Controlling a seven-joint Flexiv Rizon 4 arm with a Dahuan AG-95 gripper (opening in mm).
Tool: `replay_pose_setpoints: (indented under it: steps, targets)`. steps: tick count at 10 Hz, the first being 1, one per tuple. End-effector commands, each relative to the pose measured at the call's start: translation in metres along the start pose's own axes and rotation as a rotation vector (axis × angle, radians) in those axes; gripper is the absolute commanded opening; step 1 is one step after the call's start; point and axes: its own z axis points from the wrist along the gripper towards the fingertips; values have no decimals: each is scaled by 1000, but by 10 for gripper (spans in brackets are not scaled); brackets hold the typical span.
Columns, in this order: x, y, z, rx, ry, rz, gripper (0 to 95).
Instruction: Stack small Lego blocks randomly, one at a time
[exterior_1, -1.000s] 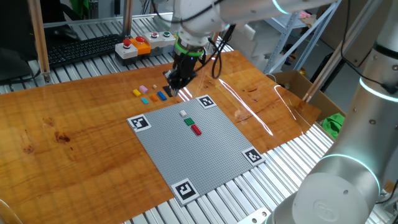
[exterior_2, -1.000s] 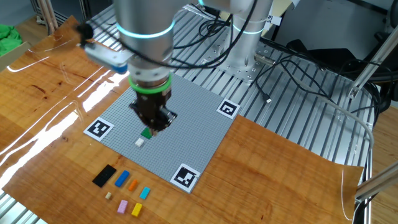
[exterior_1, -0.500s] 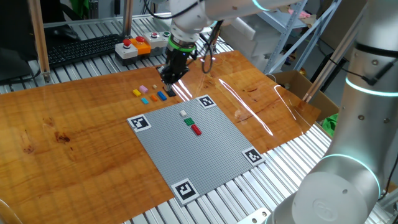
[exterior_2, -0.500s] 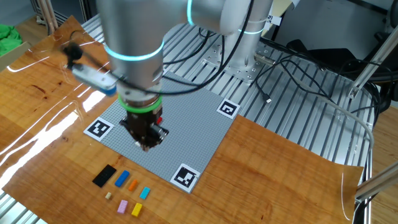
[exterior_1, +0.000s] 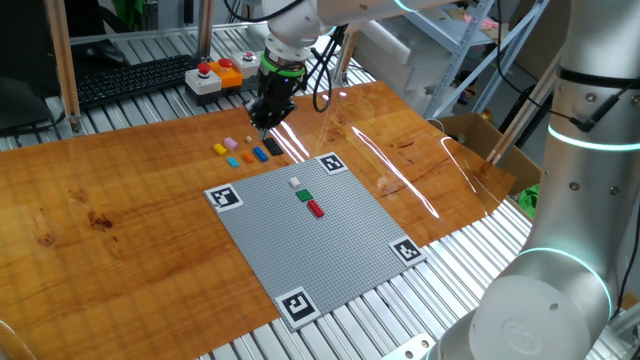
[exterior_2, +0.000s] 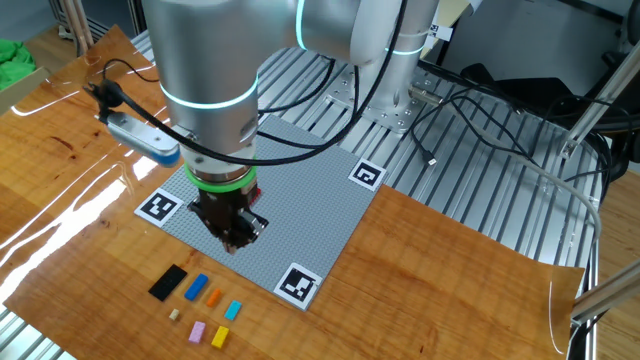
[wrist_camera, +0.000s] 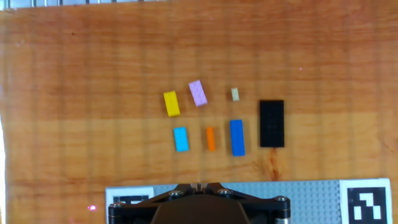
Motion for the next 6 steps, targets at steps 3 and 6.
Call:
replay_pose_setpoints:
  steps: [3, 6]
  targets:
    - [-4, 3, 3, -9, 1, -19, 0]
    - [-2, 3, 3, -8, -11, -18, 0]
